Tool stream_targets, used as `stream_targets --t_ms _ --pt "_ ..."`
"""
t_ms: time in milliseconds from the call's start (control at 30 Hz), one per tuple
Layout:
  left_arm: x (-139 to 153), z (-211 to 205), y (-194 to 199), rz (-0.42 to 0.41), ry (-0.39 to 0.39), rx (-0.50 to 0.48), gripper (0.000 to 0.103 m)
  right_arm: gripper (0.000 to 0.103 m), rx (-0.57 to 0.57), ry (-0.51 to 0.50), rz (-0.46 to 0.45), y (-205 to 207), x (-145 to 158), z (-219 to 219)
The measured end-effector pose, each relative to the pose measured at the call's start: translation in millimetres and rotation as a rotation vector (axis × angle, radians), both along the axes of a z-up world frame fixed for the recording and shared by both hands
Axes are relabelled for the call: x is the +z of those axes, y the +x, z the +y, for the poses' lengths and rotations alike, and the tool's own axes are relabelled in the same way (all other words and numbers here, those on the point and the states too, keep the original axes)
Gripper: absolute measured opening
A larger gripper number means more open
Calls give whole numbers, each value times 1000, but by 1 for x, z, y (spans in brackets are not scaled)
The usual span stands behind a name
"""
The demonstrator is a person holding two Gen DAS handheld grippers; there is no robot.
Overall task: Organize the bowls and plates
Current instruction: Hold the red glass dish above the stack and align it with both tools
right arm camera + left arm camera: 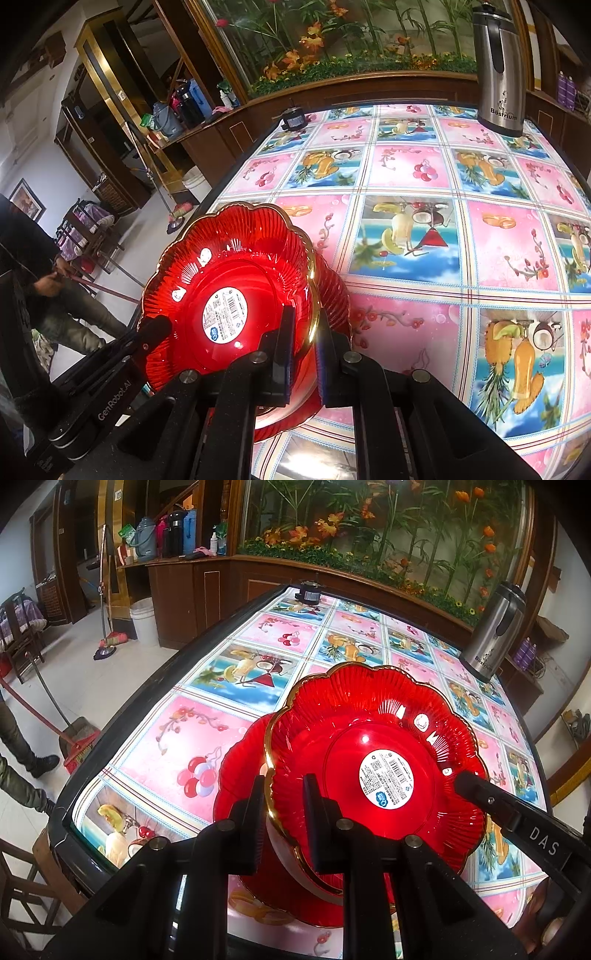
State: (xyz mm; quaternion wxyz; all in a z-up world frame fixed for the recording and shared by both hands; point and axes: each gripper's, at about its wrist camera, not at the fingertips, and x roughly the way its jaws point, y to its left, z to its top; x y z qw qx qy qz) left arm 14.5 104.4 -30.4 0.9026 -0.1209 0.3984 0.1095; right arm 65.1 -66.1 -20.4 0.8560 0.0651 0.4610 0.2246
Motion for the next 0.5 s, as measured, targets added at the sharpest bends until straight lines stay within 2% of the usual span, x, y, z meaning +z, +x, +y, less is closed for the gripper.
stream_targets --t_ms 500 --pt "-3 -2 2 5 10 -2 17 9 -1 -3 7 -1 -3 -3"
